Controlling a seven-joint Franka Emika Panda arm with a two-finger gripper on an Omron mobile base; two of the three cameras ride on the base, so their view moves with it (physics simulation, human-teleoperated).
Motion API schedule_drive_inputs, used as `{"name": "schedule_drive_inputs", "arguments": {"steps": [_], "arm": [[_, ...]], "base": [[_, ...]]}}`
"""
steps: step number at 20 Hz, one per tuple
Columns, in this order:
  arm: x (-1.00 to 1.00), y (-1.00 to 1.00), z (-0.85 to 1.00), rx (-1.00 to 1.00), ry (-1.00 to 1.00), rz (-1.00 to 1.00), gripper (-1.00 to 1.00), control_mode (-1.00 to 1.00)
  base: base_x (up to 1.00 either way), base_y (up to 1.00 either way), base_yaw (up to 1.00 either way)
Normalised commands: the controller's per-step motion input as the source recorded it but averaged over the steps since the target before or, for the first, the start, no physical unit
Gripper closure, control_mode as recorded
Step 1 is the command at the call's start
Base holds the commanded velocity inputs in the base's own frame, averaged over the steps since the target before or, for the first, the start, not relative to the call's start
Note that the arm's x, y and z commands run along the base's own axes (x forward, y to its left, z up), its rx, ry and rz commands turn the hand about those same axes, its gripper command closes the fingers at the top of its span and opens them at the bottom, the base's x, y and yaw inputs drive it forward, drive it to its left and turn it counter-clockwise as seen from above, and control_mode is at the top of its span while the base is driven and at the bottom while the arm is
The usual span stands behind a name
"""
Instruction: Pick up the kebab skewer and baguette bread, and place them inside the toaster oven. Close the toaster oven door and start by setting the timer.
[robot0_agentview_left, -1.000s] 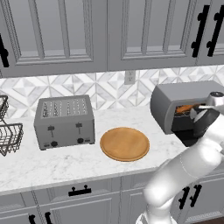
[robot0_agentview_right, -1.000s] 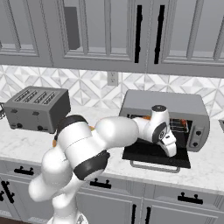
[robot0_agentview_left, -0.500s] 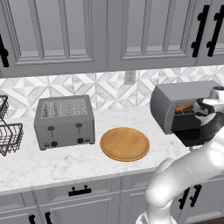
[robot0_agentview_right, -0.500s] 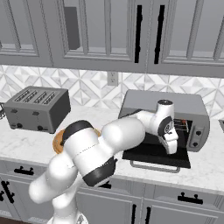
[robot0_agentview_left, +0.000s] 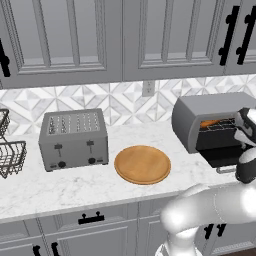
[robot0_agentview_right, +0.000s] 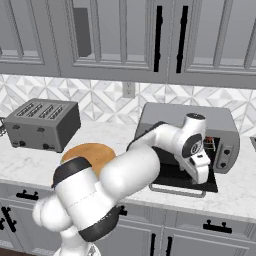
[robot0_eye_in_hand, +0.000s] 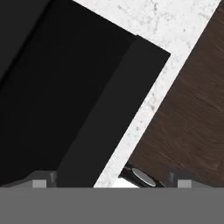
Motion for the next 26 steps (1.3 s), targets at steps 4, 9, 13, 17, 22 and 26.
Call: {"name": "schedule_drive_inputs", "arguments": {"steps": [4,9,13,17,22,26], "arm": [[-0.84,0.55,-0.28,-0.01,-0.03,0.34,-1.0,-1.0],[-0.36,0.09,-0.16,0.0,-0.07,0.35,-1.0,-1.0],[-0.06,0.37,-0.39,0.0,-0.07,0.26,-1.0,-1.0],[0.0,0.29,-0.27,0.0,-0.07,0.29,-1.0,-1.0],[0.22,0.08,-0.11,0.0,-0.03,0.27,-1.0,-1.0],[0.13,0.0,-0.21,-0.01,-0.05,0.27,-1.0,-1.0]], "base": [[0.0,0.0,0.0],[0.0,0.0,0.0],[0.0,0.0,0.0],[0.0,0.0,0.0],[0.0,0.0,0.0],[0.0,0.0,0.0]]}}
